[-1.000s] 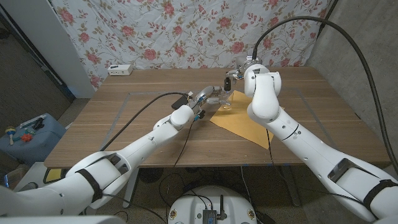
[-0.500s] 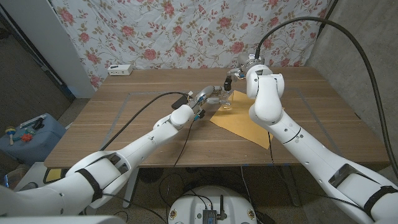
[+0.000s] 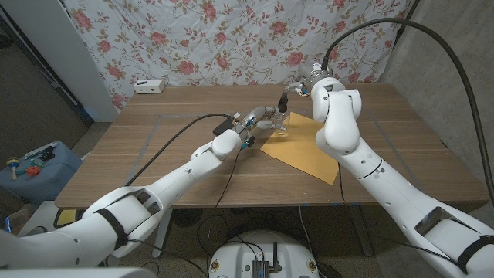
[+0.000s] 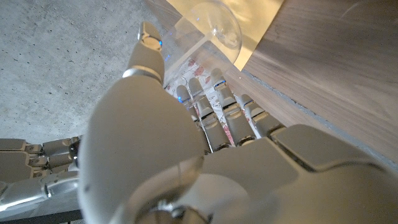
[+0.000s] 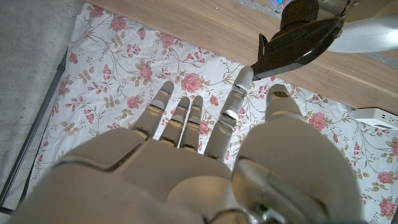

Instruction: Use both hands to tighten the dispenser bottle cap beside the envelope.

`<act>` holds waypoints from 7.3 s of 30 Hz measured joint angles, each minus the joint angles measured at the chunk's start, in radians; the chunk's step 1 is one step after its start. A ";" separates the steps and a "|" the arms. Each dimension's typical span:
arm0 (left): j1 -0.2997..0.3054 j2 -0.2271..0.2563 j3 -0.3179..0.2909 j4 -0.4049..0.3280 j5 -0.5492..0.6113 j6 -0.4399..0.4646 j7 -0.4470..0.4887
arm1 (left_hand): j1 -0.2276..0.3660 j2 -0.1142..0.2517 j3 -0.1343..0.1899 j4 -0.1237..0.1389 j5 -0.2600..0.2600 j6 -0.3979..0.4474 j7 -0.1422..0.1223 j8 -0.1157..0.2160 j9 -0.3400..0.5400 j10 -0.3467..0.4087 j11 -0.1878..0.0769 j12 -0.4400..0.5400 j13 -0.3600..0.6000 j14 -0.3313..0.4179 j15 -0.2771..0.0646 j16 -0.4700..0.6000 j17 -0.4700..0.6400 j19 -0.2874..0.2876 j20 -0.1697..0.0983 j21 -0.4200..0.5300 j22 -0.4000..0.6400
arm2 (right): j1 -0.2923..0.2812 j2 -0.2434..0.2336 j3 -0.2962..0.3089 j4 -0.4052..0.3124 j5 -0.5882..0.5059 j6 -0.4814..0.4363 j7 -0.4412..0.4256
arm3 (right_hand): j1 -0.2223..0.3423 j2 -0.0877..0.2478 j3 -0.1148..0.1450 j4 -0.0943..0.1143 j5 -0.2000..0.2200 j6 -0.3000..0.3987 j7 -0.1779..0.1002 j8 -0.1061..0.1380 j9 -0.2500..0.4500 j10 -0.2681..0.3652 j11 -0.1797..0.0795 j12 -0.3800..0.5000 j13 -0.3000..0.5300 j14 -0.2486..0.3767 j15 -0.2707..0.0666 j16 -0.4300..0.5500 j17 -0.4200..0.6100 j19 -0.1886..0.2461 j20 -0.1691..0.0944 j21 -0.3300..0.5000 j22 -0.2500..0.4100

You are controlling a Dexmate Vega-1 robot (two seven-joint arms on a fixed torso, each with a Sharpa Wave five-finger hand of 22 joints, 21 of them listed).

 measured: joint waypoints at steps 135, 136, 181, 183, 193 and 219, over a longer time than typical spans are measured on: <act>-0.043 -0.022 0.021 0.020 0.008 0.041 -0.006 | 0.000 0.000 0.000 0.000 0.003 0.000 0.000 -0.004 -0.001 0.000 0.000 -0.004 0.000 0.000 0.000 -0.007 -0.003 0.000 0.000 0.000 0.000 | 0.263 -0.233 -0.147 0.056 0.428 0.031 0.058 | 0.132 -0.080 0.014 0.011 0.066 -0.360 -0.032 -0.002 0.038 -0.341 0.028 0.034 0.007 -0.246 0.047 0.012 0.014 -0.067 -0.082 0.012 -0.003; -0.043 -0.021 0.020 0.020 0.008 0.041 -0.005 | 0.000 0.000 0.000 0.000 0.003 0.000 0.000 -0.004 -0.001 0.000 0.000 -0.004 0.000 0.000 0.000 -0.007 -0.003 0.000 0.000 0.000 0.000 | 0.263 -0.232 -0.149 0.055 0.421 0.024 0.059 | 0.128 -0.081 0.013 0.012 0.066 -0.359 -0.031 0.001 0.038 -0.338 0.025 0.035 0.007 -0.246 0.047 0.016 0.014 -0.067 -0.082 0.012 -0.003; -0.003 0.007 0.008 -0.047 0.008 0.070 0.012 | 0.000 0.000 0.000 0.000 0.000 0.000 0.000 -0.004 0.000 0.000 0.000 -0.004 0.000 0.000 0.000 -0.007 -0.003 0.000 0.000 0.000 0.000 | 0.225 -0.102 -0.168 0.104 0.114 -0.046 0.185 | -0.045 -0.050 -0.058 0.066 0.066 0.205 0.078 0.209 0.013 0.003 0.015 0.071 0.002 -0.015 -0.019 0.056 0.011 0.106 -0.084 0.016 0.000; -0.003 0.007 0.007 -0.046 0.007 0.070 0.012 | 0.000 0.000 0.000 0.000 0.000 0.000 0.000 -0.004 0.000 0.000 0.000 -0.004 0.000 0.000 0.000 -0.007 -0.003 0.000 0.000 0.000 0.000 | 0.221 -0.095 -0.165 0.109 0.114 -0.046 0.185 | -0.048 -0.047 -0.057 0.066 0.066 0.227 0.080 0.213 0.009 0.015 0.013 0.071 0.002 -0.007 -0.028 0.056 0.011 0.113 -0.085 0.016 0.000; -0.003 0.010 0.005 -0.043 0.005 0.068 0.009 | 0.000 0.000 0.004 -0.004 0.003 0.000 0.000 -0.004 -0.001 0.000 0.000 -0.004 0.000 0.000 0.000 -0.004 -0.003 0.000 0.000 0.000 0.000 | 0.205 -0.061 -0.150 0.132 0.083 -0.031 0.155 | -0.021 0.001 -0.036 0.056 0.066 0.324 0.080 0.236 -0.006 0.086 0.005 0.079 0.002 0.048 -0.048 0.063 0.006 0.147 -0.097 0.016 0.000; 0.014 0.018 0.001 -0.062 0.002 0.064 0.014 | 0.000 0.000 0.004 -0.004 0.003 0.000 0.000 -0.004 0.000 0.000 0.000 -0.004 0.000 -0.002 -0.002 -0.004 -0.003 0.000 0.000 0.000 0.000 | 0.181 -0.011 -0.128 0.155 0.084 -0.049 0.110 | -0.011 0.042 -0.014 0.048 0.041 0.404 0.070 0.254 -0.016 0.175 -0.002 0.079 -0.003 0.118 -0.051 0.063 -0.003 0.161 -0.103 0.016 0.000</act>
